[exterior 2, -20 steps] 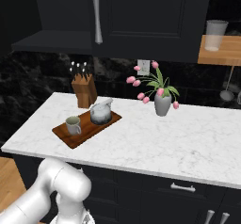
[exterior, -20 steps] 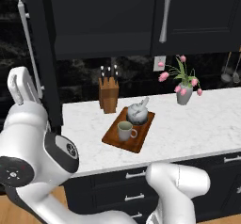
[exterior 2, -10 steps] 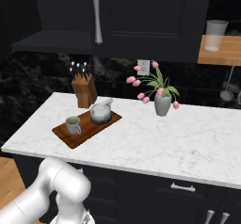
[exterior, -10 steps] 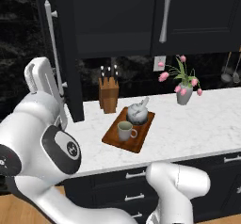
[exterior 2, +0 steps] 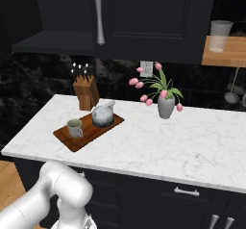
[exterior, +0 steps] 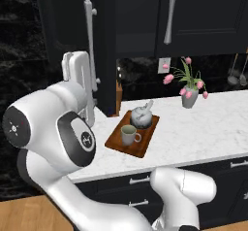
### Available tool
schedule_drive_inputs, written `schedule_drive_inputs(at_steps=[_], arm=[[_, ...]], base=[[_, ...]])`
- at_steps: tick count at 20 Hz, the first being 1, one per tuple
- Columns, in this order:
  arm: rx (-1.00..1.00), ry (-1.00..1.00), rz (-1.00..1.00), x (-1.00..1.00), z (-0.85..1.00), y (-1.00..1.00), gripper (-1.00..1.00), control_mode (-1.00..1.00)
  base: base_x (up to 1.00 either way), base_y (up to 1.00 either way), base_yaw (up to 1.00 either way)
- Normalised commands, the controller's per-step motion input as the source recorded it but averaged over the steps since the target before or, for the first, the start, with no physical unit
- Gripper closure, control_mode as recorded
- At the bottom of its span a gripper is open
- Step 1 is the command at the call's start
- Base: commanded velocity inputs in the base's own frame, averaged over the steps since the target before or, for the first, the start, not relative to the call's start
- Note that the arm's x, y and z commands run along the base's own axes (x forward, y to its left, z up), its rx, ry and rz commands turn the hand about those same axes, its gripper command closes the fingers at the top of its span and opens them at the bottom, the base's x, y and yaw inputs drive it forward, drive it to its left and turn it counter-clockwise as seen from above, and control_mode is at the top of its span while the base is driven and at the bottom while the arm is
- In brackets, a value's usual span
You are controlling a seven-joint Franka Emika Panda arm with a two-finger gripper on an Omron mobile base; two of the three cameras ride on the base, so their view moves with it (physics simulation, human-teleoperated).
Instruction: Pick the kettle from the counter and place it on the tray. Then pick the mug from the cabinet and place it on the tray. Then close the cabinet doors.
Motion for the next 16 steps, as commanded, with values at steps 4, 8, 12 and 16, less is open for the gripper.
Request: schedule_drive_inputs(at_steps=[4,8,12,16], arm=[[0.28,0.01,-0.18,0.32,-0.23,-0.58,-1.00,-1.00],[0.25,0.00,-0.13,0.30,-0.19,-0.61,-1.00,-1.00],[0.22,0.00,-0.09,0.38,-0.19,-0.63,-1.00,-1.00],[0.10,-0.01,-0.04,0.48,-0.13,-0.53,-1.00,-1.00]], base=[[0.00,0.00,0.00],[0.00,0.00,0.00],[0.00,0.00,0.00],[0.00,0.00,0.00]])
